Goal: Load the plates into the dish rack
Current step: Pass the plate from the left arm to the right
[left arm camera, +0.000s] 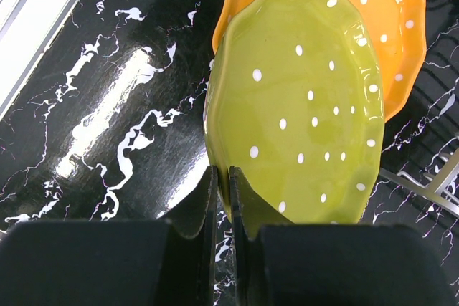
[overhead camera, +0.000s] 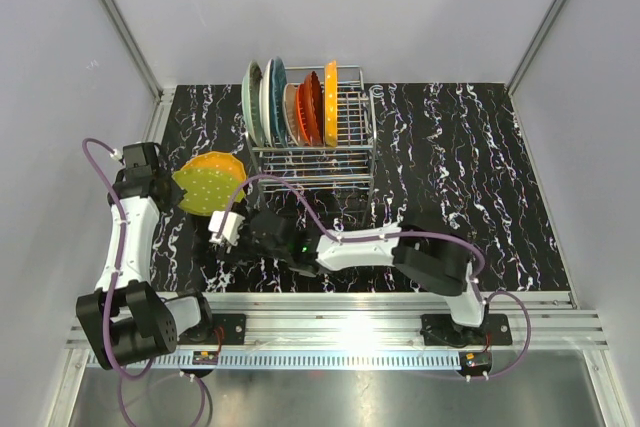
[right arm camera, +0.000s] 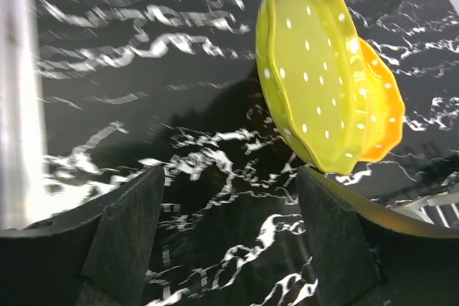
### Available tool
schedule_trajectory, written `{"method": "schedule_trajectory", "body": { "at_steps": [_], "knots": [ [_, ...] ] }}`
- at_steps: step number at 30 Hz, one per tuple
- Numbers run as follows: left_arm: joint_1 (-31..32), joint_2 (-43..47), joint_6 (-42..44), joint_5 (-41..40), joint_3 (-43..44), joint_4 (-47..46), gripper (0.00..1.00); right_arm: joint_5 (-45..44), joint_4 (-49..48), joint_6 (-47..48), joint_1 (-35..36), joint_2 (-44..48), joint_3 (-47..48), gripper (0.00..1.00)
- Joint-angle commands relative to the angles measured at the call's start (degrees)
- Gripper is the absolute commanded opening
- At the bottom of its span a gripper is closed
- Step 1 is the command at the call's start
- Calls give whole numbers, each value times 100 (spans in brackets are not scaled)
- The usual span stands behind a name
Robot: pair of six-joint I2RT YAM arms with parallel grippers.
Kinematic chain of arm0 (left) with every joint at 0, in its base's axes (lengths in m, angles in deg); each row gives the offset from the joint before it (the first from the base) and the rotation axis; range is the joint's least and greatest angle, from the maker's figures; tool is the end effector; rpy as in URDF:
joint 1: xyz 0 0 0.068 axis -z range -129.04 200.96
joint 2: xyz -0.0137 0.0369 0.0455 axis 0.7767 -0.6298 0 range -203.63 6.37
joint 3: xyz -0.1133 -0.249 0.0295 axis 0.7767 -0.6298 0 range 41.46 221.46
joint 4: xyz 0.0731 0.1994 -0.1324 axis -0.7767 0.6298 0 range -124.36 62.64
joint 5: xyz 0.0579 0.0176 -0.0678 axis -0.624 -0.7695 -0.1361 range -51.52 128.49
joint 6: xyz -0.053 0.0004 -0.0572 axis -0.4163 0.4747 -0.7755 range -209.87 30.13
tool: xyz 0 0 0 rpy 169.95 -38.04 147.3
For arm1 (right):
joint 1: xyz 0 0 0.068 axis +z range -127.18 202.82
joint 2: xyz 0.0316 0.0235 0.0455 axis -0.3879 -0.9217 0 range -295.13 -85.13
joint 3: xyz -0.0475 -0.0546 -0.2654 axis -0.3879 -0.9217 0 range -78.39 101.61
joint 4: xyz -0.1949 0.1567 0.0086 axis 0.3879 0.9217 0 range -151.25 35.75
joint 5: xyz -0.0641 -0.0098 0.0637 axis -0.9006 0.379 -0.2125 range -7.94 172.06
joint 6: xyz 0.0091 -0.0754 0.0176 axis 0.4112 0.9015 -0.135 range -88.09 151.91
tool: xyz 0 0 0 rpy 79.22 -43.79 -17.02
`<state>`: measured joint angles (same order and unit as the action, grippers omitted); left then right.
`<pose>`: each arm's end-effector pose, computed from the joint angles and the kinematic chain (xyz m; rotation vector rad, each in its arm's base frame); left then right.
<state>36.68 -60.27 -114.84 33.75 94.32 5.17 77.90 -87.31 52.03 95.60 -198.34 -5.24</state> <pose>0.2300 0.0642 0.2482 -0.8707 2.3399 0.0256 0.1461 0.4553 0.2202 -1.3067 1.3148 0.5819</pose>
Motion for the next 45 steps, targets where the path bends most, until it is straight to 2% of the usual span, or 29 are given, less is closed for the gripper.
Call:
{"method": "schedule_trajectory", "body": {
  "at_steps": [1, 8, 17, 27, 30, 37, 42, 45],
  "knots": [
    [57, 229, 106, 253, 58, -261, 0, -549, -347, 782, 35, -376, 498, 82],
    [119, 273, 115, 262, 49, -244, 0, -796, -294, 1415, 0, -1115, 1271, 86],
    [172, 344, 133, 245, 66, -226, 0, -911, -180, 1793, -140, -1924, 2168, 87],
    [233, 519, 142, 350, 40, -270, 0, -1078, -162, 2101, -316, -2574, 2915, 82],
    [277, 546, 150, 359, 40, -270, 0, -1069, -145, 2137, -378, -2759, 3170, 79],
    [286, 598, 142, 438, 40, -296, 0, -1043, -373, 2137, -422, -2952, 3417, 63],
    [286, 660, 115, 447, 40, -314, 0, -1087, -601, 2207, -431, -2988, 3435, 46],
    [277, 704, 124, 447, 40, -332, 10, -1095, -724, 2207, -422, -2909, 3364, 39]
  ]
}}
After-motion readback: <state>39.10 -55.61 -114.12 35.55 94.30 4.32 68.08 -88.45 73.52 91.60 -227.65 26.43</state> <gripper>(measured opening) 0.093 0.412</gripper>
